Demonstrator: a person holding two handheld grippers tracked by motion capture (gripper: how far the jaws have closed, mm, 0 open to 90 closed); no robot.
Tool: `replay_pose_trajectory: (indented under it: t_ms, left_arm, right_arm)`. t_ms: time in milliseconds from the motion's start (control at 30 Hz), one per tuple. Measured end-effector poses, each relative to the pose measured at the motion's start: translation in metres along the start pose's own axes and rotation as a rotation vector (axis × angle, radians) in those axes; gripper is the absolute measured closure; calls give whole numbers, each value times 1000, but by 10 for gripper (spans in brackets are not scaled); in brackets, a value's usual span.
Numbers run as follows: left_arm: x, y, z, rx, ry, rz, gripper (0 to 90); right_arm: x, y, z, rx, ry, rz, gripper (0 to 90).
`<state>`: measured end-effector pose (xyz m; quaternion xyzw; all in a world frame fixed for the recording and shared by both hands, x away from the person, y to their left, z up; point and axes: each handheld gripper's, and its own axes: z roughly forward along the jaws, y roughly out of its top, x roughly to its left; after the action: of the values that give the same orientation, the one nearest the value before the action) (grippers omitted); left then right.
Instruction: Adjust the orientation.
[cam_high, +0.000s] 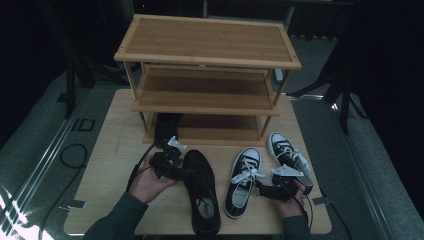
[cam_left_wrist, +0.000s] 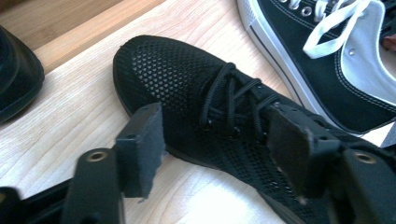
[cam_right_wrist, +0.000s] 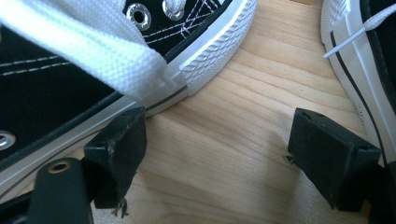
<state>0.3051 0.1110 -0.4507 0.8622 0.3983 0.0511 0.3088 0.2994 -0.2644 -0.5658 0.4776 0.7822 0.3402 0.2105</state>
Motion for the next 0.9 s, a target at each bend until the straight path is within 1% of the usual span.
replay_pose_trajectory:
  t_ms: [133, 233, 300, 333, 467, 500, 533, 567, 633, 700, 767, 833, 900]
  left_arm:
    - [-6, 0, -2, 2, -1, 9, 292]
    - [-14, 0, -3, 7, -27, 27, 289]
    - [-17, 1, -4, 16, -27, 41, 292]
    - [-18, 1, -5, 15, -32, 42, 314]
    - [-25, 2, -6, 18, -44, 51, 340]
    - [-28, 2, -6, 17, -55, 53, 359]
    - [-28, 2, -6, 17, -65, 52, 391]
    - [-29, 2, -6, 16, -79, 41, 408]
    - [-31, 2, -7, 13, -78, 37, 435]
    - [-33, 2, -8, 6, -96, 36, 459]
    - [-36, 1, -8, 9, -91, 50, 470]
    - [-40, 0, -7, 10, -96, 57, 480]
    - [-43, -1, -6, 23, -93, 72, 486]
  right_arm:
    - [0, 0, 0, 0, 0, -1, 195]
    - [0, 0, 0, -1, 0, 0, 195]
    - [0, 0, 0, -1, 0, 0, 195]
    - [0, 0, 0, -1, 0, 0, 195]
    - [0, 0, 0, -2, 0, -1, 195]
    - [0, 0, 0, -2, 0, -1, 195]
    - [0, 0, 0, -2, 0, -1, 195]
    - [0, 0, 0, -2, 0, -1, 195]
    - [0, 0, 0, -1, 0, 0, 195]
    - [0, 0, 0, -1, 0, 0, 195]
    - [0, 0, 0, -1, 0, 0, 195]
    - [0, 0, 0, 0, 0, -1, 195]
    - [0, 0, 0, 0, 0, -1, 195]
